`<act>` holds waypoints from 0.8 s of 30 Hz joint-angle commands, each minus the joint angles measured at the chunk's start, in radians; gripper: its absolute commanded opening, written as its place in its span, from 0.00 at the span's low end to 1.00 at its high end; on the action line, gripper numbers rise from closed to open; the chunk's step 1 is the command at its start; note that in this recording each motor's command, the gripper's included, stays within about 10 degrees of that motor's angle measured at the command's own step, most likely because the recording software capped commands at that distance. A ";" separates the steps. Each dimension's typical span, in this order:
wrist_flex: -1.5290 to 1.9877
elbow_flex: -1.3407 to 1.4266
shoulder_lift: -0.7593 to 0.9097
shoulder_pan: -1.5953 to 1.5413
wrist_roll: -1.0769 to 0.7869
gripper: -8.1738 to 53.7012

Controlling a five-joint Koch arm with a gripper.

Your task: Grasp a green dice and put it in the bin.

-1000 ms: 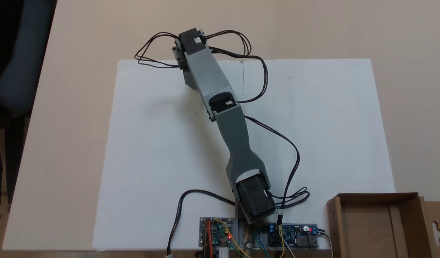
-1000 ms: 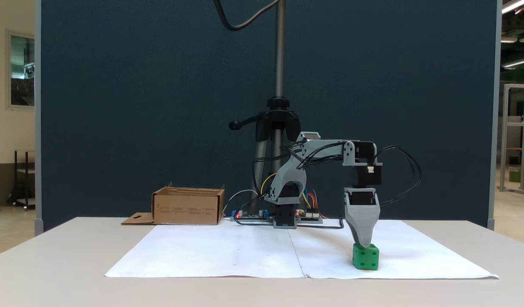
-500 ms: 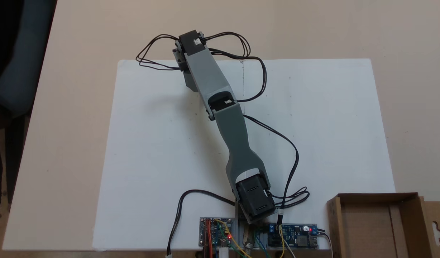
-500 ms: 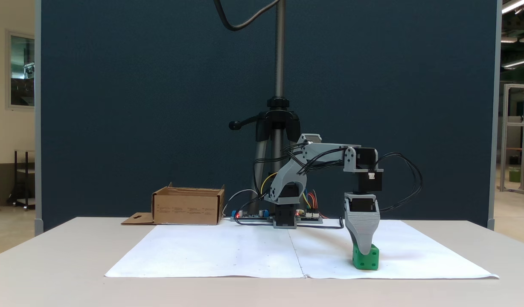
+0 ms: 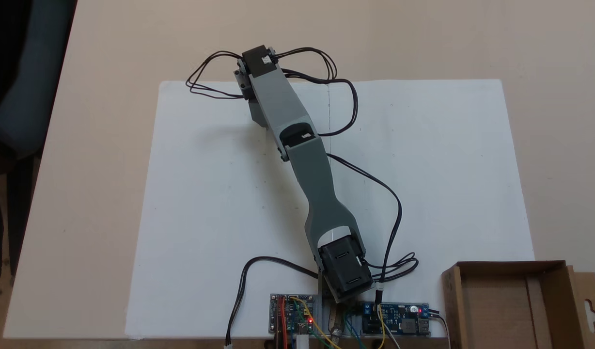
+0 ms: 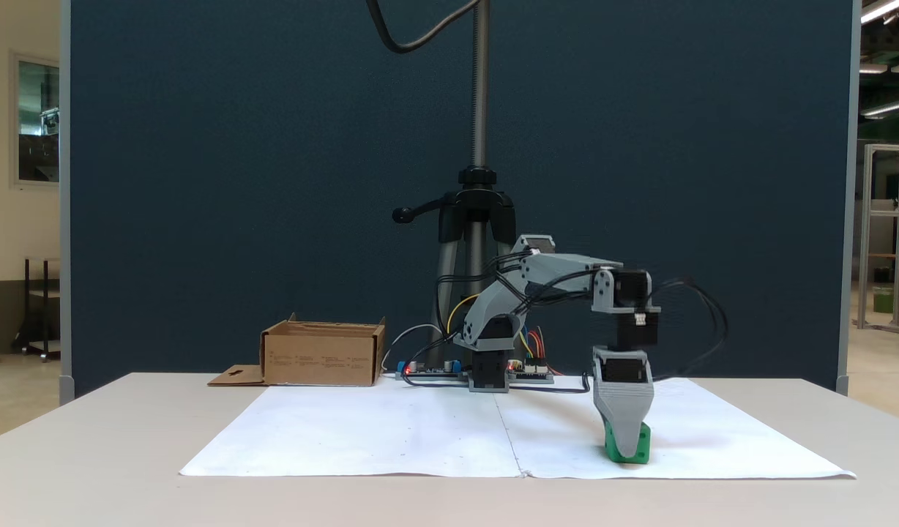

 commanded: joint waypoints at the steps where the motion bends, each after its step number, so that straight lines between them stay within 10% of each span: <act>1: -0.049 -0.044 0.018 -0.009 0.066 0.79; 24: -0.095 -0.044 -0.008 -0.008 0.064 0.63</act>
